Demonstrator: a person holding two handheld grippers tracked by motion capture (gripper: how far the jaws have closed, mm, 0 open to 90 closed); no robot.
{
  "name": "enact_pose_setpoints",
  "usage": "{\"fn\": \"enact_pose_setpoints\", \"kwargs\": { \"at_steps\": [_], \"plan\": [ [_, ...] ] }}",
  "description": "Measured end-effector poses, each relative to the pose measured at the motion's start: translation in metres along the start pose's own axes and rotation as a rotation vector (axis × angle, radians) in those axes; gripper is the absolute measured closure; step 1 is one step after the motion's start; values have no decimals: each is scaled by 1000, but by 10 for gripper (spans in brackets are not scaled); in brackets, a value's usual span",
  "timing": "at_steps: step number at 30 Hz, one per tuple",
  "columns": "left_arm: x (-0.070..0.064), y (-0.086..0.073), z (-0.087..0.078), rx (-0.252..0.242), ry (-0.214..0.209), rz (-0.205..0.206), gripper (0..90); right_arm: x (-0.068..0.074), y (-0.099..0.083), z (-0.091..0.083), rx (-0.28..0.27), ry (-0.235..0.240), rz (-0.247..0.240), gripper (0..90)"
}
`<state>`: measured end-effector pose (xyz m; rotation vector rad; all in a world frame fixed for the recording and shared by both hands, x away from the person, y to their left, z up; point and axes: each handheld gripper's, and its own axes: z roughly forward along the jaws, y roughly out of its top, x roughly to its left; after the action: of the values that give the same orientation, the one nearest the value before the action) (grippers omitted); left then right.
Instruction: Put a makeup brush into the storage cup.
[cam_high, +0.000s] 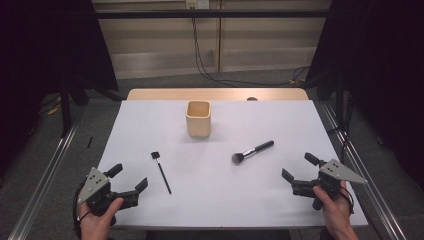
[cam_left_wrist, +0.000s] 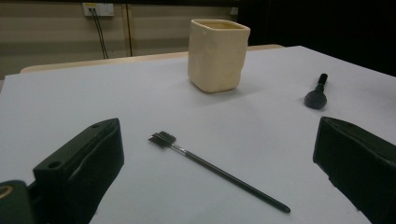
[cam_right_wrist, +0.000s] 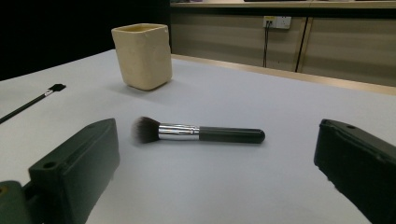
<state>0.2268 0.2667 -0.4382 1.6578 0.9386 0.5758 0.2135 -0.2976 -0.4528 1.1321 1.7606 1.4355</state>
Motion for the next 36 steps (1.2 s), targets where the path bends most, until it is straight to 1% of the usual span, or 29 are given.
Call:
{"fn": "enact_pose_setpoints", "kwargs": {
  "at_steps": [5,13,18,20,23,27,29,32,36],
  "plan": [
    [-2,1,1,4,-10,0,23,0,0,-1,4,0,7,0],
    [-2,1,0,22,-4,0,27,2,0,2,-1,11,13,0],
    [-5,4,2,24,-6,4,34,3,1,3,-6,16,11,0],
    [-6,6,2,18,-8,4,37,4,1,3,-7,17,11,0],
    [-7,10,4,27,-5,16,41,5,1,3,-4,21,4,0],
    [-9,16,8,36,-15,34,41,5,1,3,-4,22,3,0],
    [-10,19,11,32,-18,35,41,5,1,3,-4,21,5,0],
    [-9,22,14,41,-17,46,41,5,1,3,-5,23,11,0],
    [-7,24,20,66,-14,61,42,6,1,3,-6,23,10,0]
  ]
}}
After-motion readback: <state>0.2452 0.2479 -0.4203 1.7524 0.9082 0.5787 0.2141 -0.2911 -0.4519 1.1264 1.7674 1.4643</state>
